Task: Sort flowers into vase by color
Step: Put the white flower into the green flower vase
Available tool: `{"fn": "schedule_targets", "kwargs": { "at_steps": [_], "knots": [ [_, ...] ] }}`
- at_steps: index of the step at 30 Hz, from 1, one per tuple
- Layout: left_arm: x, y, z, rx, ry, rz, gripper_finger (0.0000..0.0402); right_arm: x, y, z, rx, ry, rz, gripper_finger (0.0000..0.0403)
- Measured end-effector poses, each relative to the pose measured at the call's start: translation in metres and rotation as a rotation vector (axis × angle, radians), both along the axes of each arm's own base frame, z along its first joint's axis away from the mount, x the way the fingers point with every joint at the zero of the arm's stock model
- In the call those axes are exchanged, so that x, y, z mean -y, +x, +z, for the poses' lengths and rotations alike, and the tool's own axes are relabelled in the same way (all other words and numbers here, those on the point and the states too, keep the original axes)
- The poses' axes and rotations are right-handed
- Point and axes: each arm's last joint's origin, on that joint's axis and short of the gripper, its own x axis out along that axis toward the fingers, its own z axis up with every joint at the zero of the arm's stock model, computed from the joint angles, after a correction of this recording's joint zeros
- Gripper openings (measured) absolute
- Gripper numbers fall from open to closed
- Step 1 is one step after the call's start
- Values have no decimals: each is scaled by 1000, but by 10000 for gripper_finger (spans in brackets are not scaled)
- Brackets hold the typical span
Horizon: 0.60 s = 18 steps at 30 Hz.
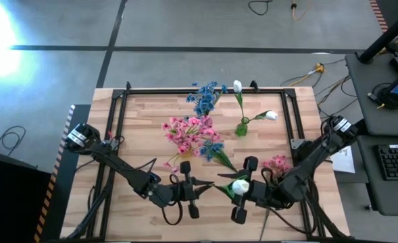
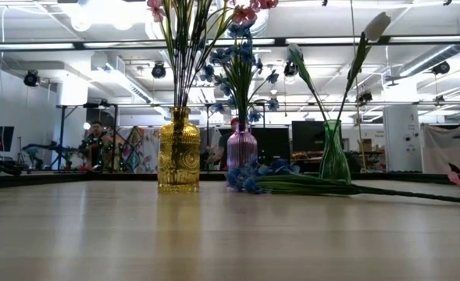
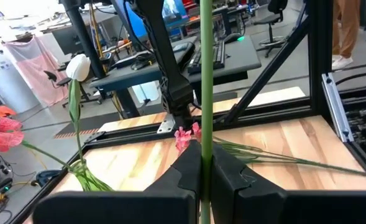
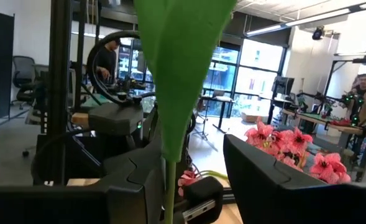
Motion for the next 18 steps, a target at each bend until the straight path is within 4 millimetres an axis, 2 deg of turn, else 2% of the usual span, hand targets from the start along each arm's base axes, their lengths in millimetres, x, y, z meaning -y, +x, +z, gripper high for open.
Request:
{"fn": "schedule_targets", "kwargs": {
  "at_steps": [6,12,15,18],
  "knots": [
    [-1,1,0,9,-30,11,0,0,0,2,5,-1,7,107],
    [-3,1,0,17,-57,39,0,0,0,2,6,0,7,20],
    [-2,0,1,17,-58,31,7,0,0,2,6,9,1,14],
    [0,-3,6,27,-69,0,33,1,-2,3,-1,6,-14,13]
  ]
}}
